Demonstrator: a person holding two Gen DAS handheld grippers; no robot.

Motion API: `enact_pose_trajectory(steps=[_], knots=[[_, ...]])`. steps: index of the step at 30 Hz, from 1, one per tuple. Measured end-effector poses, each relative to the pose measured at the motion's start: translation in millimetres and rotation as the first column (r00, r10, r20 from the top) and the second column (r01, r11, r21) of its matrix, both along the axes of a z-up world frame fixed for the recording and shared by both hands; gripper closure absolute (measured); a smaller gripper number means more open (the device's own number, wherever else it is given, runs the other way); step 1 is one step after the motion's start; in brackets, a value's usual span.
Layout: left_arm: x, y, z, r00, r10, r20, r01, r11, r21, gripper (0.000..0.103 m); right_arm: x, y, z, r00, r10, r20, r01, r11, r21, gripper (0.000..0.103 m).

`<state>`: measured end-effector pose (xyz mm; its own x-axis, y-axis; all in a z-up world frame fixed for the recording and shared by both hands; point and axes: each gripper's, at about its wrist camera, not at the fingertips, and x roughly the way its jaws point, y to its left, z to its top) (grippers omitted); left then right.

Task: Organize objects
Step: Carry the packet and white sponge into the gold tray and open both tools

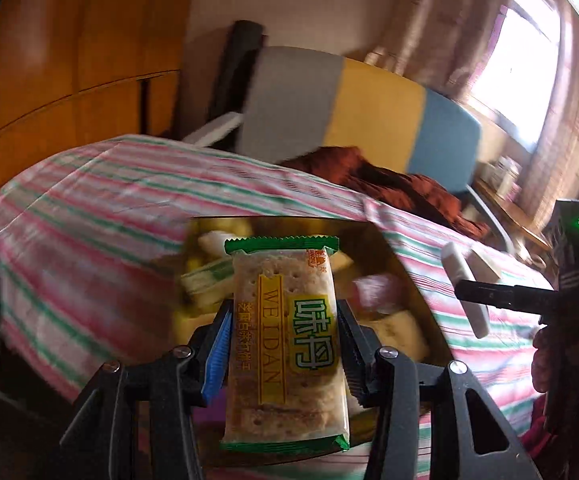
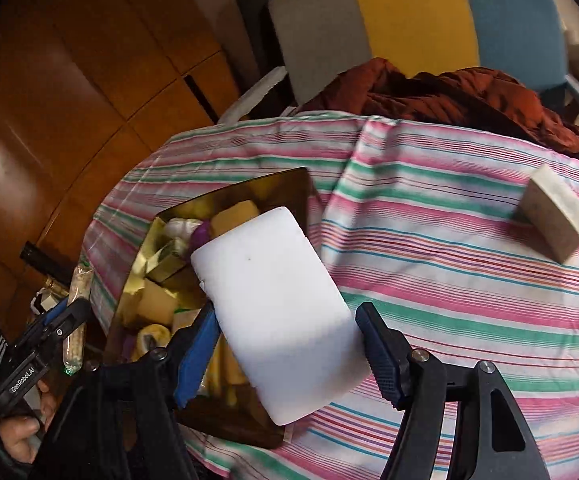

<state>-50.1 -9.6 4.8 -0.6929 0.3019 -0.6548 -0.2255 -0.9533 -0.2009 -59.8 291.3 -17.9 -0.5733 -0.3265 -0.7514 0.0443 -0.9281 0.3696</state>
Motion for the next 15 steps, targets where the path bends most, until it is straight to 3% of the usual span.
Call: enact_pose_trajectory(steps=[4, 10, 15], knots=[[-1.0, -34.6, -8.2, 0.997, 0.068, 0.021, -0.069, 0.997, 0.023, 0.055, -24.3, -29.1, -6.4, 0.999, 0.025, 0.031, -0.025, 1.0, 0.0, 0.033], [-4.1, -41.1, -15.4, 0.998, 0.056, 0.043, -0.059, 0.996, 0.067, 0.055, -57.3, -53.8, -11.9, 0.998, 0.015, 0.067, -0.009, 0.996, -0.084, 0.032], [-9.9, -38.1, -14.5, 0.998, 0.044, 0.044, -0.047, 0.996, 0.082, 0.055, -76.5, -70.6, -23.9, 0.992, 0.005, 0.123, 0.012, 0.991, -0.134, 0.022]])
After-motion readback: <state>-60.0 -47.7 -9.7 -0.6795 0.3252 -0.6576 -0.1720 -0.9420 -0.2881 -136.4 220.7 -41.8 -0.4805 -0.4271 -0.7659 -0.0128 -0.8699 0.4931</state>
